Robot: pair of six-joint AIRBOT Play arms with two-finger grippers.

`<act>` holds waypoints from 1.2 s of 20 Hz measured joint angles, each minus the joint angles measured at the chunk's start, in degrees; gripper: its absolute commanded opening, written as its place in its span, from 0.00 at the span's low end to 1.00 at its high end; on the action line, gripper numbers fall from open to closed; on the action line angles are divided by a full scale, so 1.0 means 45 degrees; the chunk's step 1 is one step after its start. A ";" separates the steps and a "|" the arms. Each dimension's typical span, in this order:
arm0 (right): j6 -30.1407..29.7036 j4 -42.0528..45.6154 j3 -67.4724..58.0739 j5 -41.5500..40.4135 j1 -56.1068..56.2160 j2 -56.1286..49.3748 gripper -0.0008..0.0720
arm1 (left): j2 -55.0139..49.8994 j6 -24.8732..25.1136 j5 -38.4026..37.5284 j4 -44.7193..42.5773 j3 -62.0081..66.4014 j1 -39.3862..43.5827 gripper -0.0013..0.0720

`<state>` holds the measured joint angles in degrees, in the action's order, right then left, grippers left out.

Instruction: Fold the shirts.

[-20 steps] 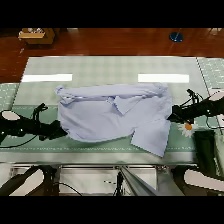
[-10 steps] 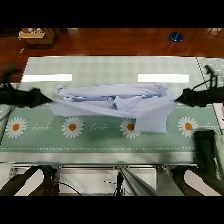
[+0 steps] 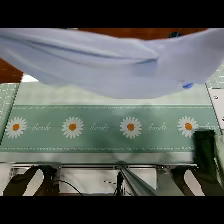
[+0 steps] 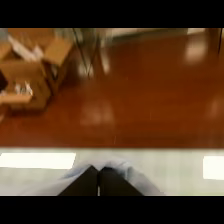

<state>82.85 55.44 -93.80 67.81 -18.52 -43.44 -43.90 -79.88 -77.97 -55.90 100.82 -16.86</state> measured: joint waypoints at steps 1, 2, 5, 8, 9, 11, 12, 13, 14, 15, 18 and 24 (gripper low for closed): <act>0.0248 0.0146 -0.0772 0.0058 0.0000 0.0097 0.03 | 0.0282 -0.0194 -0.0005 -0.0442 0.0709 0.0000 0.04; 0.0520 0.0321 -0.1574 0.0146 -0.0005 0.0175 0.03 | 0.0539 -0.0350 -0.0005 -0.0874 0.1263 0.0000 0.04; 0.1209 0.0981 -0.3653 0.0607 0.0000 0.0296 0.03 | 0.1345 -0.0748 -0.0010 -0.2327 0.2579 0.0000 0.04; 0.1734 0.1734 -0.5124 0.1617 -0.0005 0.0495 0.03 | 0.1933 -0.1088 -0.0855 -0.3458 0.3201 0.0000 0.04; 0.1865 0.1962 -0.5391 0.2059 -0.0005 0.0617 0.03 | 0.2118 -0.1180 -0.1336 -0.3599 0.3327 0.0000 0.04; 0.2123 0.2467 -0.5741 0.3026 0.0000 0.0913 0.03 | 0.2351 -0.1316 -0.2540 -0.3959 0.3449 0.0000 0.04; 0.2176 0.2783 -0.5848 0.3541 0.0000 0.1054 0.03 | 0.2458 -0.1311 -0.3060 -0.4041 0.3502 0.0005 0.04; 0.2176 0.3133 -0.5926 0.4065 0.0000 0.1141 0.03 | 0.2506 -0.1229 -0.3623 -0.4061 0.3507 0.0015 0.04; 0.2108 0.3555 -0.5979 0.4692 0.0000 0.1166 0.03 | 0.2516 -0.1146 -0.4206 -0.4143 0.3371 0.0029 0.04; 0.1933 0.3900 -0.6018 0.5294 0.0000 0.1103 0.03 | 0.2526 -0.1093 -0.4566 -0.4216 0.3152 0.0029 0.04; 0.1506 0.4439 -0.5848 0.7038 0.0000 0.0369 0.03 | 0.2506 -0.0782 -0.5056 -0.4206 0.1758 0.0083 0.04; 0.1166 0.3803 -0.4964 0.7834 0.0039 -0.3133 0.03 | 0.0835 -0.0151 -0.3886 -0.3604 -0.2229 0.0369 0.04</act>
<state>88.09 72.55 -116.14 103.07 -18.35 -57.54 -40.14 -80.55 -95.46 -72.12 90.78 -15.20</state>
